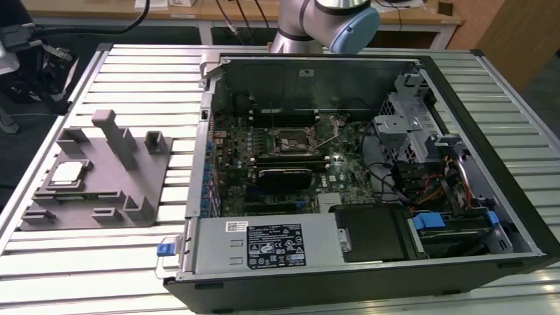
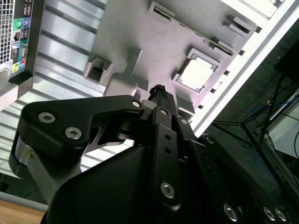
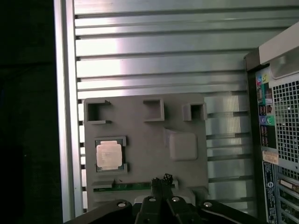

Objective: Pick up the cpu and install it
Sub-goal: 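Reach for the cpu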

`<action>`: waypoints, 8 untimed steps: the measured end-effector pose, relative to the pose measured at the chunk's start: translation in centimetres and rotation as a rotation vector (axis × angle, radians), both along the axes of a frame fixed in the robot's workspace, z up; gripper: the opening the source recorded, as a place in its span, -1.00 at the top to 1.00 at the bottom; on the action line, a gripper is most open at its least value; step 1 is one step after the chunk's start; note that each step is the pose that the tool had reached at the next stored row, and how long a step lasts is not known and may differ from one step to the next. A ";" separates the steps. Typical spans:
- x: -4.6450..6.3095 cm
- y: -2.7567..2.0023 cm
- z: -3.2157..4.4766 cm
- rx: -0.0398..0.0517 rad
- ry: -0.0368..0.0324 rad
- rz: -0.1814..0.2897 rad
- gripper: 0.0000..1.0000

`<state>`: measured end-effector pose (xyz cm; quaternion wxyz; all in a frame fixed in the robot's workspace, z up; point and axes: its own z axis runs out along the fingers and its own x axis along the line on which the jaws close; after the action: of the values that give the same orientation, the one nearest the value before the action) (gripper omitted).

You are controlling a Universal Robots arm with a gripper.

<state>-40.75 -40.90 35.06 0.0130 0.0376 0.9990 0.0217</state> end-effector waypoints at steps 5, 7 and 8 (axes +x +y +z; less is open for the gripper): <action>-0.5 -0.28 -0.91 0.0000 0.0004 0.000 0.79; -0.7 -0.31 -1.27 0.0000 0.0003 0.000 0.79; -0.8 -0.31 -1.45 0.0000 0.0004 0.000 0.79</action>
<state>-41.58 -41.20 33.61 0.0128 0.0374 0.9990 0.0217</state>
